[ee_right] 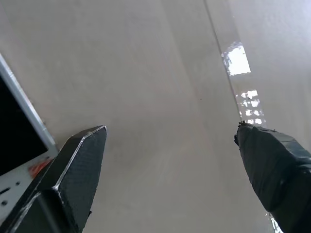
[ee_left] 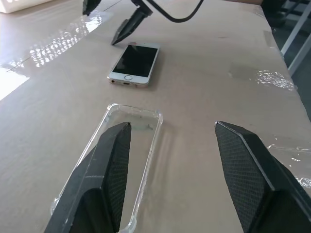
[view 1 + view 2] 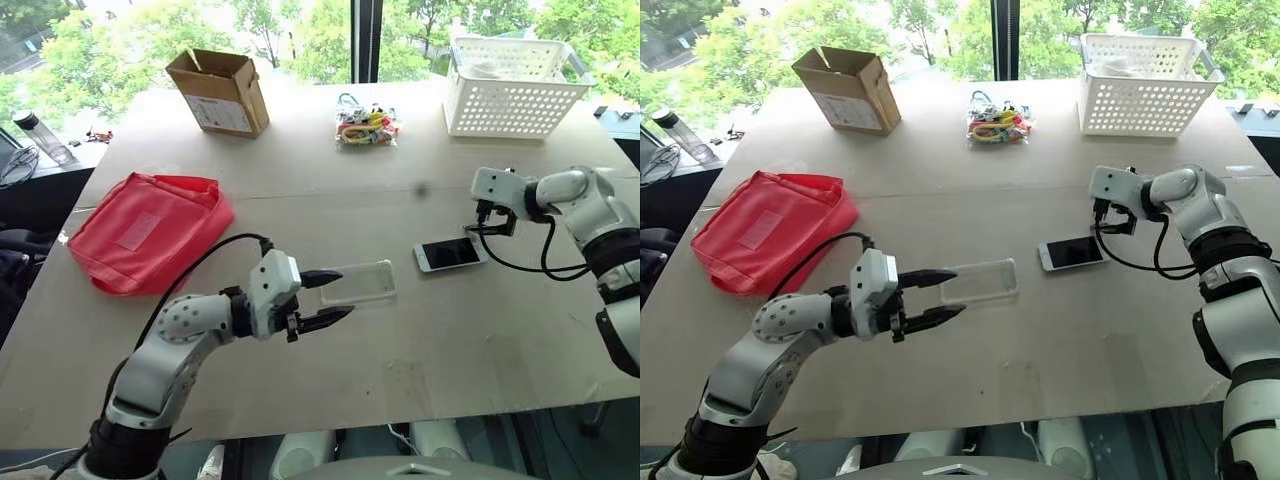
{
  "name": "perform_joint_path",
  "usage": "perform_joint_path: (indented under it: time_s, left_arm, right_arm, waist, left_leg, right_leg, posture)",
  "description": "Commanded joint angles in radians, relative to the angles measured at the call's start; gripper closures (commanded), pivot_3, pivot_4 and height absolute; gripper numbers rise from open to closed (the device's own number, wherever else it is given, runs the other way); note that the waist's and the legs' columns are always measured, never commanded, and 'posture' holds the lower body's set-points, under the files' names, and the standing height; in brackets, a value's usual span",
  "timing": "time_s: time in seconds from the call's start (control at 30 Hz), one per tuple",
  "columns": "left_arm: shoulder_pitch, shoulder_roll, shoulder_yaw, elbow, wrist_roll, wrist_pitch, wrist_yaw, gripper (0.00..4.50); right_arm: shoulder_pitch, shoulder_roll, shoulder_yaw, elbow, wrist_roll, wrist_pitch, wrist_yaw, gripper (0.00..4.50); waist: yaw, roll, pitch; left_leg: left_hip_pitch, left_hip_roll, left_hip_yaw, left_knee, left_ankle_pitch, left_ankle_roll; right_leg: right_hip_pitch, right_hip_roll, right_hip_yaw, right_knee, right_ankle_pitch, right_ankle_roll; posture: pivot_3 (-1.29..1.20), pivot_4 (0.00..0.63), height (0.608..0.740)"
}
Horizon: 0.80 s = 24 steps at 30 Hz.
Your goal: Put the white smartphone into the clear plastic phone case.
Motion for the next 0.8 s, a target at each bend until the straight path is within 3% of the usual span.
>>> perform_joint_path:
  time_s: [0.03, 0.13, 0.27, 0.57, 0.8]
  left_arm:
    - [0.023, 0.003, 0.026, -0.058, -0.021, -0.003, 0.033, 1.74]
    - [0.036, 0.009, 0.027, -0.060, -0.022, -0.011, 0.040, 1.74]
    - [0.042, 0.020, 0.039, -0.050, -0.030, -0.014, 0.038, 1.74]
    - [-0.013, 0.013, -0.003, -0.012, -0.006, -0.014, 0.055, 1.74]
    - [-0.037, 0.034, 0.007, 0.008, -0.011, -0.016, 0.049, 1.74]
  right_arm:
    - [0.044, -0.047, -0.020, -0.037, 0.031, -0.056, 0.230, 0.00]
    - [0.114, -0.071, -0.051, -0.128, 0.076, -0.044, 0.332, 0.00]
    - [0.239, -0.083, -0.114, -0.335, 0.150, 0.068, 0.362, 0.00]
    - [0.561, -0.062, -0.215, -0.962, 0.246, 0.363, 0.210, 0.00]
    - [0.578, -0.026, -0.288, -1.192, 0.331, 0.546, 0.111, 0.00]
  waist:
    - [-0.001, 0.000, 0.000]
    - [-0.003, 0.000, 0.000]
    - [-0.003, 0.000, 0.000]
    - [-0.002, 0.001, -0.001]
    - [0.001, 0.001, -0.001]
  left_leg:
    - [0.000, 0.000, 0.000, 0.000, 0.000, 0.000]
    - [0.000, 0.000, 0.000, 0.000, 0.000, 0.000]
    - [0.001, 0.001, -0.001, 0.000, 0.000, 0.000]
    - [0.002, 0.002, -0.001, 0.000, 0.000, 0.000]
    - [0.002, 0.001, 0.001, 0.002, 0.000, 0.000]
  right_leg:
    - [0.000, 0.000, 0.000, 0.000, 0.000, 0.000]
    - [0.000, 0.000, 0.000, 0.000, 0.000, 0.000]
    - [0.000, 0.000, 0.001, 0.001, 0.000, 0.000]
    - [0.001, 0.001, 0.003, 0.002, 0.000, -0.001]
    - [0.001, 0.001, 0.002, 0.003, 0.001, -0.001]
  posture:
    - [0.00, 0.150, 0.739]
    - [0.00, 0.150, 0.739]
    - [0.00, 0.150, 0.739]
    - [0.00, 0.150, 0.739]
    - [0.00, 0.150, 0.739]
